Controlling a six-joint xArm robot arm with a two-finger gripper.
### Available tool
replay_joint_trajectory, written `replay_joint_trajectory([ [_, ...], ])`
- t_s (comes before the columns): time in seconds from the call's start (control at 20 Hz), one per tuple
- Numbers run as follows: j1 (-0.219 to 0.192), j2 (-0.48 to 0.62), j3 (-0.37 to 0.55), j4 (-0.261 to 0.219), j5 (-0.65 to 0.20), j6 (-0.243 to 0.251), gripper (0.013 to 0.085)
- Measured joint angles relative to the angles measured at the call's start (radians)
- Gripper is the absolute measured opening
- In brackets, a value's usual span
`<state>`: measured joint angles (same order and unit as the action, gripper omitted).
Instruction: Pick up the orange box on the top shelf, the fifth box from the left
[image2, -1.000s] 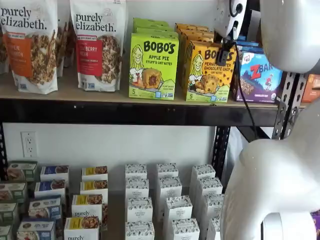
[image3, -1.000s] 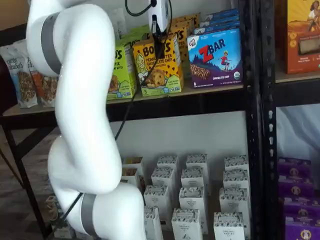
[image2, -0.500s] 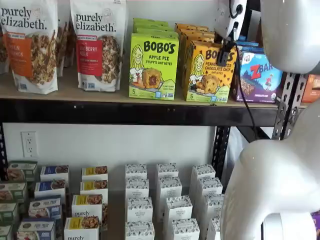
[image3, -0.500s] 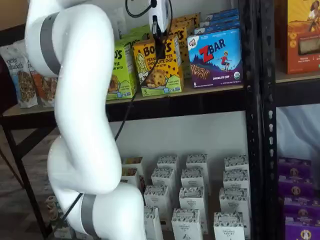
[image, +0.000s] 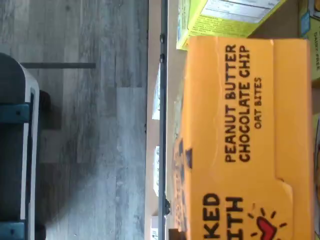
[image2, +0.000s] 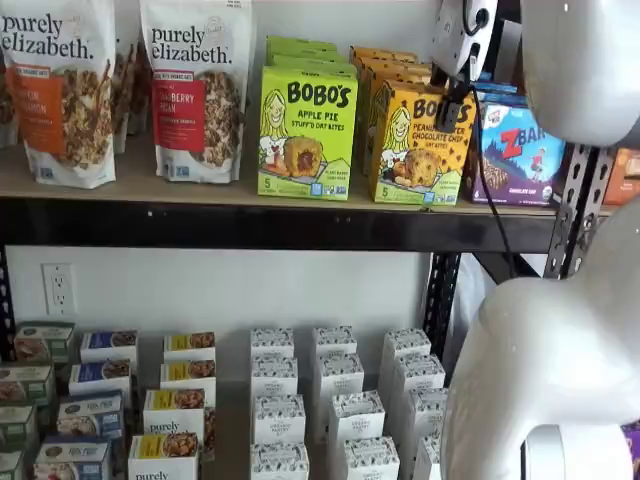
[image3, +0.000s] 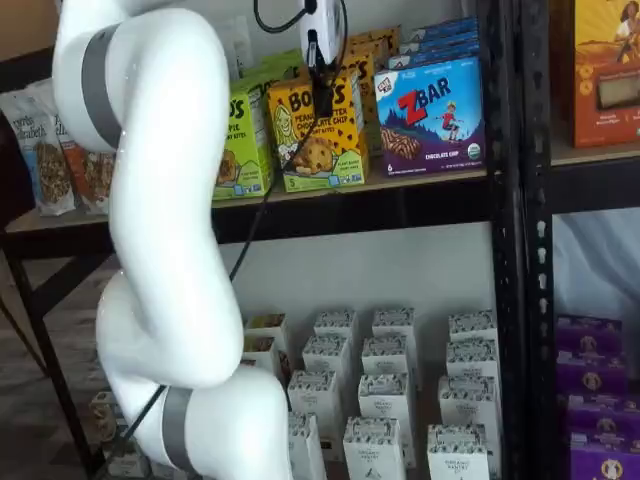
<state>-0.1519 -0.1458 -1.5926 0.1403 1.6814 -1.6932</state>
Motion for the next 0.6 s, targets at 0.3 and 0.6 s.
replay_joint_trajectory([
  [0.3,-0.004,0.002,-0.006,0.009,0.009,-0.002,0.017],
  [0.6,0.0,-0.008,0.002,0.016,0.005,0.003,0.017],
])
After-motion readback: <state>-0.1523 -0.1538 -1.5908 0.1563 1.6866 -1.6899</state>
